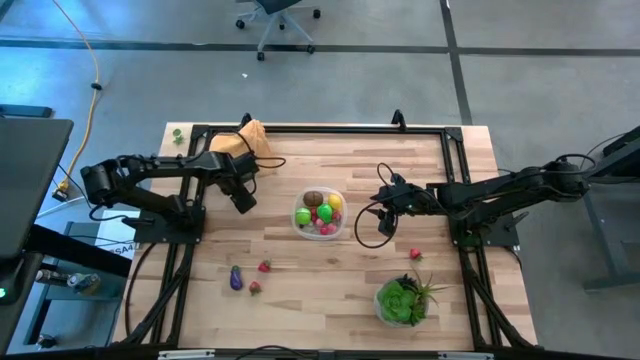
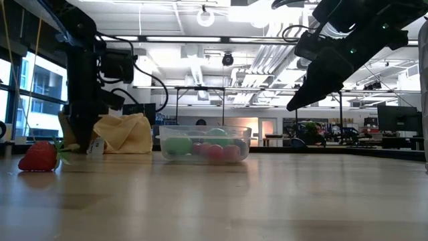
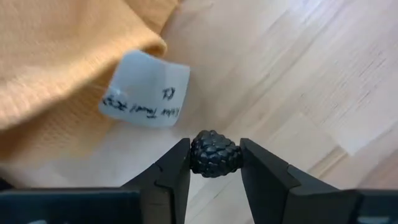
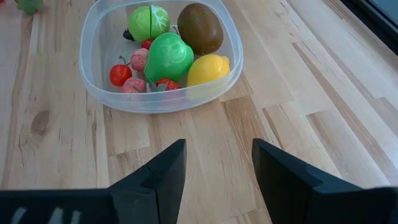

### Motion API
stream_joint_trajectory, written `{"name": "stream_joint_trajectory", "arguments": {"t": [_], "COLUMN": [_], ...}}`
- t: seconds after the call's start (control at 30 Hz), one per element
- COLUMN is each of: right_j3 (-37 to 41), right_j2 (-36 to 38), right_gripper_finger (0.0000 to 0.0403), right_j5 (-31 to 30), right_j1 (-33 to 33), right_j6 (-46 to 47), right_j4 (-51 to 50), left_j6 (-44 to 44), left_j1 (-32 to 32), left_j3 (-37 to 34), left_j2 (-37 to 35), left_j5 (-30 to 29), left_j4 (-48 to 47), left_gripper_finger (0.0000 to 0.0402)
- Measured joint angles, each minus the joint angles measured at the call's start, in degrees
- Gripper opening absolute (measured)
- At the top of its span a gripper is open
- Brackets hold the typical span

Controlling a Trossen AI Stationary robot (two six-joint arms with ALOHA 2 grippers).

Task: Pick and placing Produce into tupperware
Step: Put the blackberry into the transparent bin

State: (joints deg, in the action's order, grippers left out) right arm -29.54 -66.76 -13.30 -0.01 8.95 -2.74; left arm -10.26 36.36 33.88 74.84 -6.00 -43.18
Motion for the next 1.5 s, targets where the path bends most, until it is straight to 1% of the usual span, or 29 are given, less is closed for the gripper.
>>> {"name": "stream_joint_trajectory", "arguments": {"t": [0.27,0.4,0.6,0.73,1.0,1.07,1.2,1.33,1.5], "right_j3": [0.0,0.0,0.0,0.0,0.0,0.0,0.0,0.0,0.0], "right_j2": [-0.02,-0.02,-0.02,-0.02,-0.01,-0.02,0.0,-0.02,0.0], "right_gripper_finger": [0.0176,0.0176,0.0176,0.0176,0.0176,0.0176,0.0176,0.0176,0.0176], "right_j5": [-0.01,-0.01,-0.02,-0.02,-0.02,0.0,0.0,-0.02,0.0], "right_j1": [0.0,0.01,0.0,0.01,0.0,0.01,0.0,0.01,0.02], "right_j6": [0.01,0.0,0.02,0.02,0.0,0.01,0.02,0.01,0.01], "right_j4": [0.0,0.0,0.0,0.0,-0.01,0.0,-0.02,0.02,0.0], "left_j6": [3.36,5.34,8.41,9.11,8.97,8.98,8.59,9.69,11.39], "left_j1": [-0.12,-2.05,-6.7,-10.32,-17.31,-18.71,-20.09,-20.37,-20.47], "left_j3": [3.91,6.32,10.25,12.39,13.34,13.4,14.02,16.65,20.05], "left_j2": [-0.05,-0.05,-0.1,-0.1,0.11,1.23,5.58,10.75,14.94], "left_j5": [2.45,2.85,3.09,4.74,5.6,5.6,5.84,8.0,8.65], "left_j4": [0.55,2.59,8.61,13.76,24.05,26.36,27.56,27.59,27.74], "left_gripper_finger": [0.0118,0.0119,0.0119,0.012,0.012,0.012,0.012,0.012,0.012]}}
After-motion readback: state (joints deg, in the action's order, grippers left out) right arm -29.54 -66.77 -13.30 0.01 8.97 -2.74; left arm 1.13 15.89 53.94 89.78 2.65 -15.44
